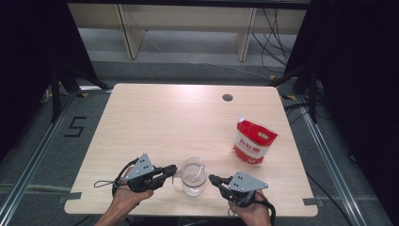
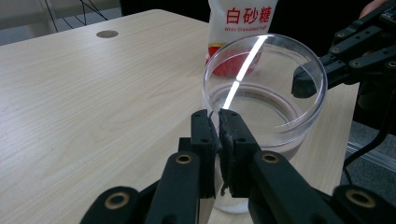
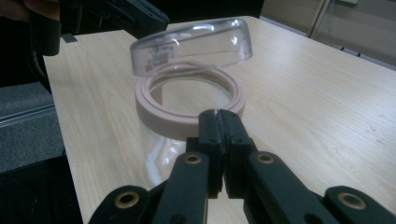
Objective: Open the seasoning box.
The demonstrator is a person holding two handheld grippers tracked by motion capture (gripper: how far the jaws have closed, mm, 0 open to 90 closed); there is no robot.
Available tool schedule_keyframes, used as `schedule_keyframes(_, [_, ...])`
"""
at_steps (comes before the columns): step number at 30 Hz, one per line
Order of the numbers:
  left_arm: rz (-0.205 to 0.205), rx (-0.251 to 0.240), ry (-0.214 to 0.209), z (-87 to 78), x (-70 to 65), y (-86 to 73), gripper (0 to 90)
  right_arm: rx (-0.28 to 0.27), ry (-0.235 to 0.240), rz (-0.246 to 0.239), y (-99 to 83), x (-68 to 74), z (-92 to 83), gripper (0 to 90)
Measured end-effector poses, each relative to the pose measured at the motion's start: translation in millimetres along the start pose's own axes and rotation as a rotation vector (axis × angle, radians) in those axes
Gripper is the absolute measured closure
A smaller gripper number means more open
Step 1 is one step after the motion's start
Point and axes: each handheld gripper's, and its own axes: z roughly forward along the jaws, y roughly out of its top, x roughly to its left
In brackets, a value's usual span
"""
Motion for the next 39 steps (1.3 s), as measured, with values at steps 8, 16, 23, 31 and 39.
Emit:
schedule_keyframes(8, [-0.001, 0.000, 0.000, 0.1, -0.1, 0.2, 84.0, 0.001, 0.020, -0.006, 1.9, -0.5, 3.2, 89.3])
schedule_keyframes(16, [0.002, 0.000, -0.001, 0.3, -0.7, 0.3, 84.2, -0.023, 0.023, -0.018, 7.5, 3.6, 6.8, 89.2])
schedule_keyframes(23, [0.011, -0.007, -0.001, 0.8, -0.6, 0.4, 84.1, -0.026, 0.027, -0.015, 9.8, 5.4, 6.8, 89.1])
schedule_keyframes(31, [0.009, -0.009, -0.006, 1.0, -2.0, 0.7, 81.8, -0.020, 0.032, -0.032, 13.0, 6.0, 8.1, 89.3])
schedule_keyframes(39, [-0.003, -0.017, -0.026, -7.3, 2.1, 5.4, 58.0, -0.025, 0.037, -0.043, 15.2, 7.9, 10.4, 89.3])
